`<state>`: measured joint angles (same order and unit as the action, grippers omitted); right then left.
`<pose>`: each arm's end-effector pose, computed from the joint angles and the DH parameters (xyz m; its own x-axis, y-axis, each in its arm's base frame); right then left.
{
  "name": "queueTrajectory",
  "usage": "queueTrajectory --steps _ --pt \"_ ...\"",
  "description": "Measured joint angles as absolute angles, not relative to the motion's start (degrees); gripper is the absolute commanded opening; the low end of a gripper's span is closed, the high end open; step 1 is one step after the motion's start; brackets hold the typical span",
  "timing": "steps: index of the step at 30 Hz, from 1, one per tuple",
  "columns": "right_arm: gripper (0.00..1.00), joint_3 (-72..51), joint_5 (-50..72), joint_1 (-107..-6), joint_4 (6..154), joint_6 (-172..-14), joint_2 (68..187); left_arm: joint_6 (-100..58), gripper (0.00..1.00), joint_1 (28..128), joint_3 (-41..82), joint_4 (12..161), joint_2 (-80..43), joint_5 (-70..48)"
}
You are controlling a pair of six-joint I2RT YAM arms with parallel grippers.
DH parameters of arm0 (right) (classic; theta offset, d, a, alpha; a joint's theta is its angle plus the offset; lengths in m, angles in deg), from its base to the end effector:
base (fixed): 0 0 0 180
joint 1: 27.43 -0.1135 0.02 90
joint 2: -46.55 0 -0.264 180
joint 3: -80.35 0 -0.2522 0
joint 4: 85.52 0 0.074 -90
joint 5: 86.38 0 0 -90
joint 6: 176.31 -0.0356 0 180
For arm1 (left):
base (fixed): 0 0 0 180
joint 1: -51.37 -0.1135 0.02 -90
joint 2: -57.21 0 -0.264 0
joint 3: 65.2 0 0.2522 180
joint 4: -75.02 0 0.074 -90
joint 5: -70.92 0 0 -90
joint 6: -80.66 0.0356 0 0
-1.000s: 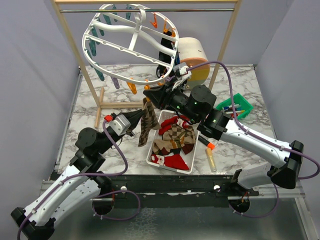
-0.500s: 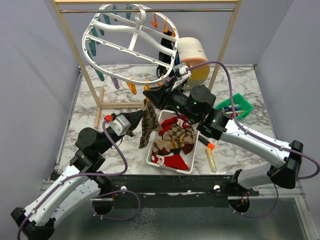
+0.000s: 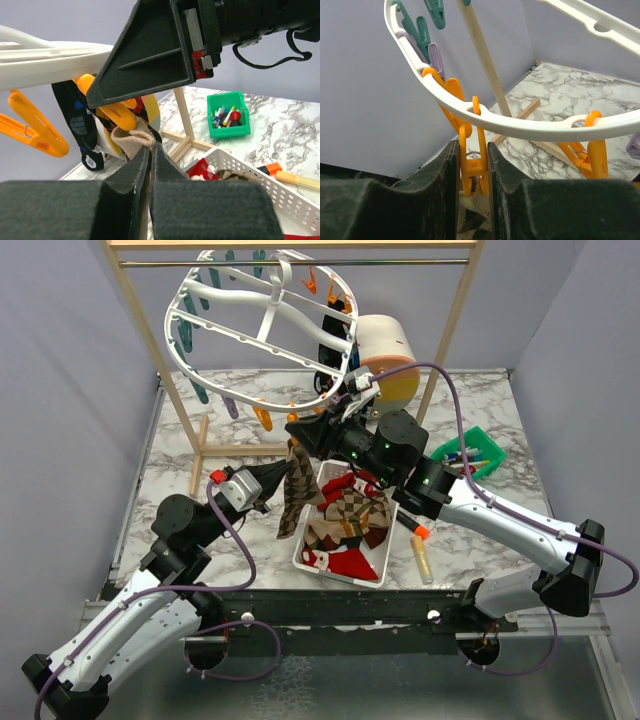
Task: Clip the socks to the hanger
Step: Clamp the sock onto the hanger.
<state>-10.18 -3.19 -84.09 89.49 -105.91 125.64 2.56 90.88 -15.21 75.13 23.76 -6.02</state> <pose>0.1832 0.2708 0.4284 -0.2079 0.2901 -0.9342 -0.7377 0.5807 0.3445 0.1073 -0.0989 0.3616 0.3758 -0.0495 -0.9254 0.7251 0.6376 0.2603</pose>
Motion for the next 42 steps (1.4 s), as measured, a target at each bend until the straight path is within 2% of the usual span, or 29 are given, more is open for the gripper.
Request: queueTrajectory --steps 42 --pt "0.0 -10.2 -3.2 -84.1 88.3 -105.9 124.7 4.0 0.0 90.9 -17.2 74.7 24.6 -8.4"
